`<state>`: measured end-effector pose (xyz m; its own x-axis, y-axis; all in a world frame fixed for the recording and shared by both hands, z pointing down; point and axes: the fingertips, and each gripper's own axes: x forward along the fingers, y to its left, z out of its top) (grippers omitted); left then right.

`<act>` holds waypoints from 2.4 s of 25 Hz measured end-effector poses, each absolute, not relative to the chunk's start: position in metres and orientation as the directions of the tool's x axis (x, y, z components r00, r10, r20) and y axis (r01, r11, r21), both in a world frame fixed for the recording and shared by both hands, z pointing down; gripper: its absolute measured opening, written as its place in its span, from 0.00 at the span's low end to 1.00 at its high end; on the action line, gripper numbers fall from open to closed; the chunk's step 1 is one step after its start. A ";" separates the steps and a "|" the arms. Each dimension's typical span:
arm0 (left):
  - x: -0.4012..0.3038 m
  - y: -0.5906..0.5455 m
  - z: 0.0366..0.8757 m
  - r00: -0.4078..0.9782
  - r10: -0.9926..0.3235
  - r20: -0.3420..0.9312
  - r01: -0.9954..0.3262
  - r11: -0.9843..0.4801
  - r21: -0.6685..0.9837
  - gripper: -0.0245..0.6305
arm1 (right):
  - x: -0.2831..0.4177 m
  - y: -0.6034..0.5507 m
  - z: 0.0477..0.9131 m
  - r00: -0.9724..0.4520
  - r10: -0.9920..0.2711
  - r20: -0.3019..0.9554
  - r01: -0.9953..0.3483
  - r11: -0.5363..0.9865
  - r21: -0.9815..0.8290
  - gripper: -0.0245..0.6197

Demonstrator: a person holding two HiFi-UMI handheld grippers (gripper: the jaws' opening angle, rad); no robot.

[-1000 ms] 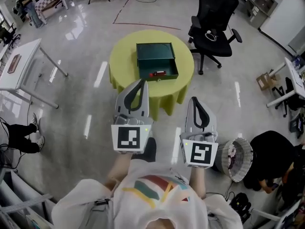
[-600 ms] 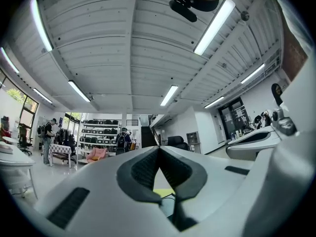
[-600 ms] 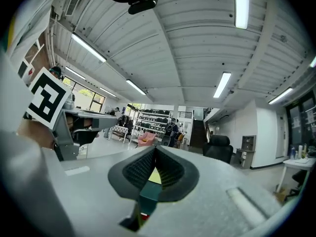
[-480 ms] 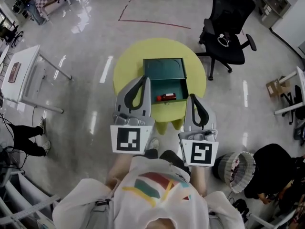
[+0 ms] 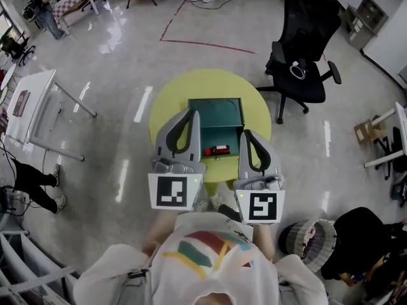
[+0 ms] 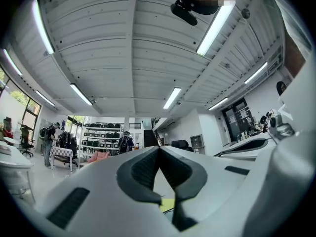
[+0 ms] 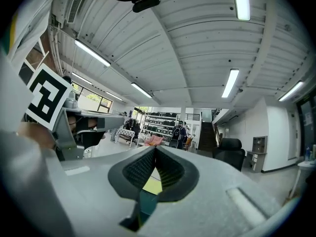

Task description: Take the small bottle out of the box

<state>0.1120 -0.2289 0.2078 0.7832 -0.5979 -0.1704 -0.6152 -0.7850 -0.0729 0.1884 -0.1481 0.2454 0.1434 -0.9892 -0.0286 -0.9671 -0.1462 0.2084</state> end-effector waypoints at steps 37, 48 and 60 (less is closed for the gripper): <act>0.112 -0.270 0.253 0.698 -0.715 -0.042 -0.716 -0.694 -0.075 0.06 | 0.193 -0.220 0.328 -0.427 -0.830 0.359 -0.761 0.544 0.353 0.44; 0.089 -0.273 0.284 0.663 -0.748 0.029 -0.746 -0.664 -0.060 0.06 | 0.171 -0.226 0.474 -0.512 -0.354 0.782 -0.428 0.895 0.125 0.52; 0.072 -0.277 0.338 0.626 -0.764 0.154 -0.772 -0.636 -0.018 0.06 | 0.183 -0.213 0.565 -0.390 0.022 0.920 -0.251 0.959 -0.129 0.53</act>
<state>0.0716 -0.2768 0.3377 0.6263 -0.7643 0.1537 -0.7716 -0.6359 -0.0177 0.1827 -0.2133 0.5652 -0.3903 0.0218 0.9204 -0.2512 0.9593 -0.1293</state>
